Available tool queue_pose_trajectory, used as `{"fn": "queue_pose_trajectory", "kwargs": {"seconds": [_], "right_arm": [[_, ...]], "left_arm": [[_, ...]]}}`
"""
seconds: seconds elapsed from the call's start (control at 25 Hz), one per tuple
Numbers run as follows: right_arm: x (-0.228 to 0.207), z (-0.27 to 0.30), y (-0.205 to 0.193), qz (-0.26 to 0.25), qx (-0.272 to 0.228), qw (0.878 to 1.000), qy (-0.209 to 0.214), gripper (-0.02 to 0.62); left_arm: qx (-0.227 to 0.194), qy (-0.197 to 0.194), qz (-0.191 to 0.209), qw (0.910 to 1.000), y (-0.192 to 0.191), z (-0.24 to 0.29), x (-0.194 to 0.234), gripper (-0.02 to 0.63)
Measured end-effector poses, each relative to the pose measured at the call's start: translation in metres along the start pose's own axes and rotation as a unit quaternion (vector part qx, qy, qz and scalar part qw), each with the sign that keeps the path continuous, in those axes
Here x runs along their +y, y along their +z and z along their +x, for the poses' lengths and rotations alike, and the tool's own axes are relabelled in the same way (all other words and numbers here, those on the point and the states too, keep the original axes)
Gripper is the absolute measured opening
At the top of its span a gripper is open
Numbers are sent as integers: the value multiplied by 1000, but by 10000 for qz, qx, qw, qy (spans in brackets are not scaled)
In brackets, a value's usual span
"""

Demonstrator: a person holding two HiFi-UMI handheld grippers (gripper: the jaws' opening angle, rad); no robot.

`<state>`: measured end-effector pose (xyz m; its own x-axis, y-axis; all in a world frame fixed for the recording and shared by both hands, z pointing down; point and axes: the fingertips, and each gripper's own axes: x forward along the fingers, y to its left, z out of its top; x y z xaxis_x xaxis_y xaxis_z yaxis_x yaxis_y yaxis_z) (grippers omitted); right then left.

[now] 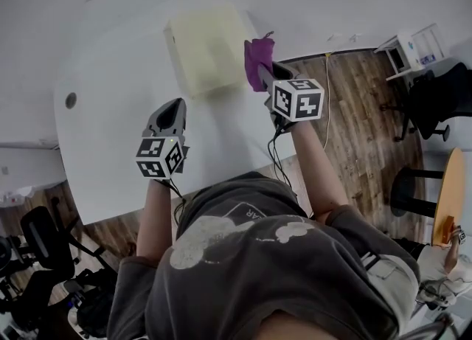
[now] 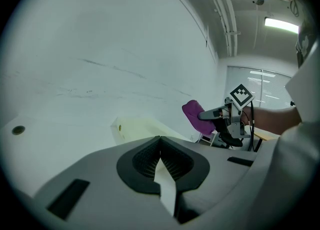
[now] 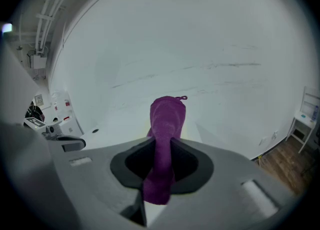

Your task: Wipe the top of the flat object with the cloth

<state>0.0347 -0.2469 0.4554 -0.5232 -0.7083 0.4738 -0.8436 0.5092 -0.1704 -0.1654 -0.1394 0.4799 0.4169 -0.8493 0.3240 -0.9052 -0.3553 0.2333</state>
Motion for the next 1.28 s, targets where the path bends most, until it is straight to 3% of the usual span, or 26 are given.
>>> {"fn": "queue_pose_trajectory", "kwargs": {"seconds": [0.52,1.28], "right_arm": [[-21,63,26,-33,180,9988,465,74],[10,144,35,-218,524,9915,1168,74]], "left_arm": [[679,223,-80,9974,-23,60,8,-4],[1445,527,-323,9876,-61,95,27,-5]]}}
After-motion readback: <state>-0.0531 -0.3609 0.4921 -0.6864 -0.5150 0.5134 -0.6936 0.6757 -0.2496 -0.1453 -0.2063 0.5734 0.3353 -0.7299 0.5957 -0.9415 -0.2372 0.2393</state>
